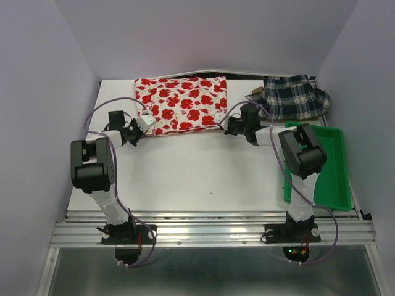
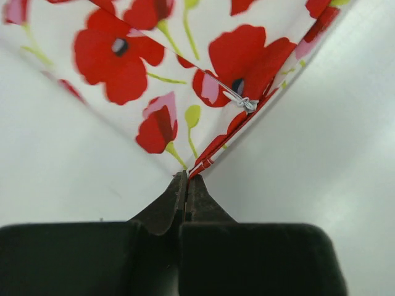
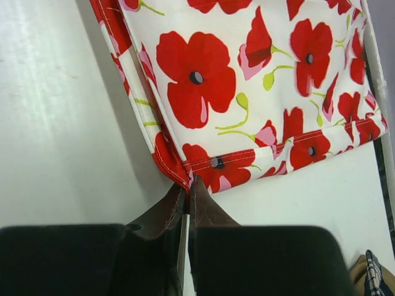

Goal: Fold and stack the skirts
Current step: Flatten the skirt out

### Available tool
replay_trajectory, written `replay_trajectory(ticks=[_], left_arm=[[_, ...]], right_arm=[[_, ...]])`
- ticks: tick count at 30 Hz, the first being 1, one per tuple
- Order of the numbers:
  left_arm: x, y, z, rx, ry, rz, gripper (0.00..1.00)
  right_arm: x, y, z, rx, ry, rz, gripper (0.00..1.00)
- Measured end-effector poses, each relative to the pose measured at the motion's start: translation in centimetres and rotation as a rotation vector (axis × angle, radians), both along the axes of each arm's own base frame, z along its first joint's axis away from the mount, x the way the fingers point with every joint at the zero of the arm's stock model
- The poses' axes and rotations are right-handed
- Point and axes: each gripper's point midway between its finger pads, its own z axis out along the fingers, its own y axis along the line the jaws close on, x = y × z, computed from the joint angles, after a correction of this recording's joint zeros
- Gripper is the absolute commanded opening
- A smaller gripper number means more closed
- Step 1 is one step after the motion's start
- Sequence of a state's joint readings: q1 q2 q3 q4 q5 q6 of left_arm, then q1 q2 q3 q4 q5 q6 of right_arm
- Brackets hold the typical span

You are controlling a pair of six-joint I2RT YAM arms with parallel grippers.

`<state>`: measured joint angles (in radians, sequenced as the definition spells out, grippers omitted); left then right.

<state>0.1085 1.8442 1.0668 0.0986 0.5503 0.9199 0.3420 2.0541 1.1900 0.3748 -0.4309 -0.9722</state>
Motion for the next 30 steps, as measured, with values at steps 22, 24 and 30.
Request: replay_trajectory(ticks=[22,24,30], left_arm=[[-17.9,-1.5,4.4,0.318,-0.137,-0.332,0.62],[-18.9,-1.4,5.2,0.333,-0.144,-0.333,0.62],[-20.4,-1.4,8.0,0.297,-0.151,-0.260,0.73]], right_arm=[[-18.5,-1.8,0.4,-0.216,0.096,0.313,0.89],[-19.7,-2.6,0.7,-0.231,0.120,0.303,0.92],[-19.8,-3.0,5.4,-0.137,0.184,0.164,0.95]])
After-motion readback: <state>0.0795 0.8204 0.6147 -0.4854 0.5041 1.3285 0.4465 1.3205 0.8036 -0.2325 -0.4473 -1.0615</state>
